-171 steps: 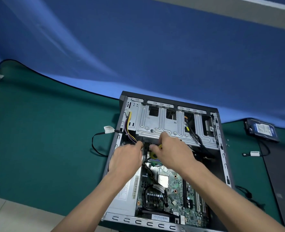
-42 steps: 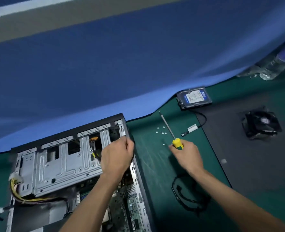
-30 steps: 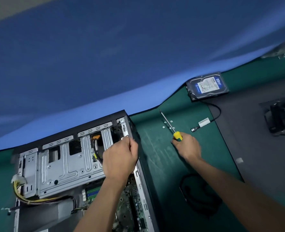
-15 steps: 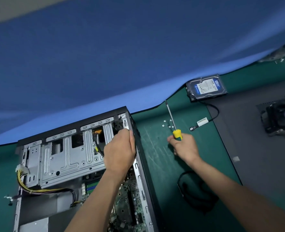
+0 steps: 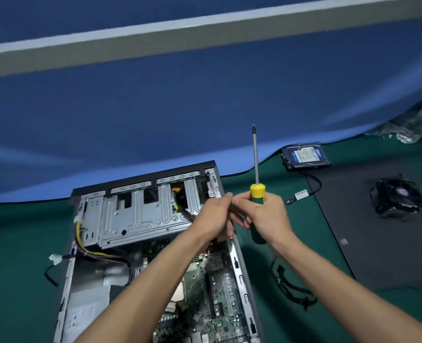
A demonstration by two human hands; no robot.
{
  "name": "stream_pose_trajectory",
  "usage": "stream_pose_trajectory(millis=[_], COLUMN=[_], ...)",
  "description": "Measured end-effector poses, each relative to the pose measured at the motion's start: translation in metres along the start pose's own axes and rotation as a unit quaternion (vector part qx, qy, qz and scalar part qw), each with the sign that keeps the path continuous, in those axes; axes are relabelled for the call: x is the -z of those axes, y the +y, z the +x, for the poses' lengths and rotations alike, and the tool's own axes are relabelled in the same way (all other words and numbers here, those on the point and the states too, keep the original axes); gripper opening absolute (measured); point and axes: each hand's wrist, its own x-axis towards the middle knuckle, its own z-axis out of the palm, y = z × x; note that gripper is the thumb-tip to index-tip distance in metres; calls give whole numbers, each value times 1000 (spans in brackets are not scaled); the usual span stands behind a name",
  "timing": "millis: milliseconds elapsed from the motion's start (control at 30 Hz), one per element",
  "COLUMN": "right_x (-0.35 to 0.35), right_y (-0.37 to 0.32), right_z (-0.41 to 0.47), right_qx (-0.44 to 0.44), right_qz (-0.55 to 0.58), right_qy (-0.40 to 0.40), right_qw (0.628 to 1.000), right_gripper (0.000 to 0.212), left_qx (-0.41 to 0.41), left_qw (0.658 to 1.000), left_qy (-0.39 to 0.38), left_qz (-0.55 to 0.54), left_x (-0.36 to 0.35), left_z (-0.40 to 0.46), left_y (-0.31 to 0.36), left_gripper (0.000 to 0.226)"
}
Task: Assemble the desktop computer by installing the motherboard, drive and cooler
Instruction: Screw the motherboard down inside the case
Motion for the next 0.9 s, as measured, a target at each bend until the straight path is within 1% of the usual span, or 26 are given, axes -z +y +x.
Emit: stream_pose_trajectory(millis=[133, 233, 300, 333, 433, 533, 633, 700, 767, 833, 900], right_x=[-32, -58, -73, -79, -88, -88, -83, -83, -85, -85, -83], right_y=[-9, -7, -4, -2, 3, 7, 9, 7, 7, 7, 6], right_z=[-29, -45, -55, -59, -71, -84, -99, -108, -117, -123, -127], right_qx=[-6, -11, -7, -8, -4, 38, 102, 127, 142, 152, 157], right_qz=[7, -7, -47, -78, -158, -262, -405, -466, -511, -525, -522], right_qy=[-28, -30, -36, -44, -76, -103, -112, -134, -158, -163, -162], right_qw=[1000, 999, 998, 996, 985, 959, 901, 865, 833, 822, 822], right_gripper=[12, 21, 26, 25, 14, 9, 23, 29, 30, 25, 23], left_qx=[-23, -40, -43, -44, -38, -19, 4, 20, 32, 38, 39], left_qw=[996, 989, 980, 971, 932, 881, 831, 798, 765, 747, 744], left_qy=[42, 96, 114, 124, 163, 192, 203, 200, 185, 173, 168], left_qz=[-72, -105, -159, -198, -323, -432, -518, -568, -616, -641, -646], left_x=[21, 37, 50, 57, 82, 105, 117, 120, 121, 122, 121], left_z=[-37, -59, -73, -79, -96, -108, -117, -122, -126, -130, -133], left_y=[-12, -28, -40, -45, -63, -82, -103, -114, -122, -128, -134], left_gripper=[52, 52, 45, 38, 23, 22, 28, 29, 29, 28, 28])
